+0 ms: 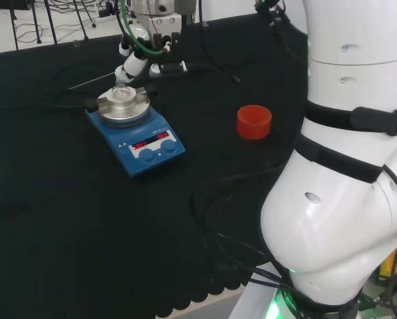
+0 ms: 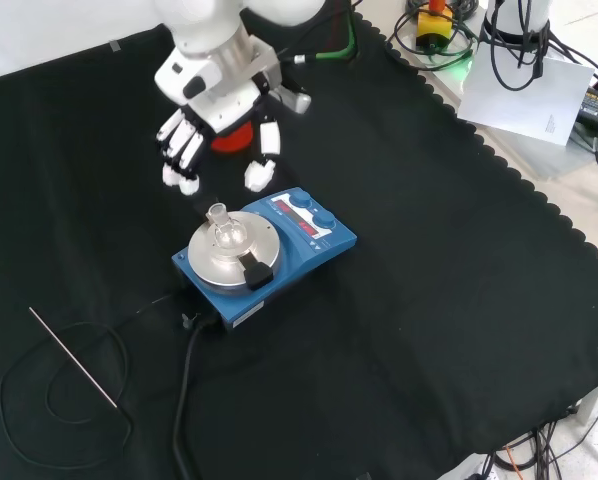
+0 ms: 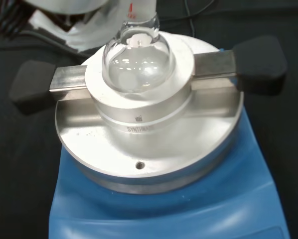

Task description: Turn on the heater.

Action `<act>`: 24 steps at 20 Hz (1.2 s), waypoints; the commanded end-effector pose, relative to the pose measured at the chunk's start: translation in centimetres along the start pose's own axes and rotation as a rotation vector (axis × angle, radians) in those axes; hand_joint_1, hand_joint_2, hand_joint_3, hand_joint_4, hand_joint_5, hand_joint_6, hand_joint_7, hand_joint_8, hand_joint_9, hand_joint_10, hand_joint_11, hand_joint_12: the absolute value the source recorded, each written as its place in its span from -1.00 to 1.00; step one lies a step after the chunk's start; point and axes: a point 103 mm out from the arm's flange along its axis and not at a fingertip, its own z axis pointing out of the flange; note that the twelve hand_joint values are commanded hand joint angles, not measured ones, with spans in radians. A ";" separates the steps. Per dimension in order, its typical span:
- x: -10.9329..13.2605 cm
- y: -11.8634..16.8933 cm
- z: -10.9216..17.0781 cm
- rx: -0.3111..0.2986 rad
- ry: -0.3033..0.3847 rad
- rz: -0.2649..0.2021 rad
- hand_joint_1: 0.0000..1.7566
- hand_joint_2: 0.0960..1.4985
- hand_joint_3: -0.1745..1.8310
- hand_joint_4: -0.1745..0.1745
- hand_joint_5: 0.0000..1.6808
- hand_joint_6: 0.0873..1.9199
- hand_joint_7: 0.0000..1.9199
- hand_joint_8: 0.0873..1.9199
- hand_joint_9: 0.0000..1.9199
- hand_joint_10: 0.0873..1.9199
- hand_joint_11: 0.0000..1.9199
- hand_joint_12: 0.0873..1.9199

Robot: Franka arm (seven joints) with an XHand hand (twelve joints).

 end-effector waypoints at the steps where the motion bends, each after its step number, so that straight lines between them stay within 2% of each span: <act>1: -1.4 -3.9 -1.8 -0.047 -0.002 0.035 -0.10 -0.29 -0.21 -0.19 -0.49 -0.54 -0.76 -0.36 -0.56 -0.30 -0.85 0.41; 9: -2.3 -9.1 -2.0 -0.035 -0.010 0.062 -0.11 -0.27 -0.22 -0.19 -0.51 -0.57 -0.74 -0.36 -0.56 -0.30 -0.85 0.41; 12: -2.7 -11.2 -1.8 -0.023 -0.018 0.072 -0.11 -0.24 -0.24 -0.17 -0.51 -0.62 -0.66 -0.35 -0.52 -0.31 -0.82 0.41; 16: -3.1 -13.7 -1.4 0.016 -0.041 0.086 -0.02 -0.20 -0.23 -0.17 -0.51 -0.70 -0.51 -0.35 -0.36 -0.37 -0.72 0.38; 24: -3.6 -18.2 -0.4 0.077 -0.078 0.109 0.17 -0.21 -0.09 -0.23 -0.52 -0.81 -0.04 -0.30 0.08 -0.43 -0.47 0.30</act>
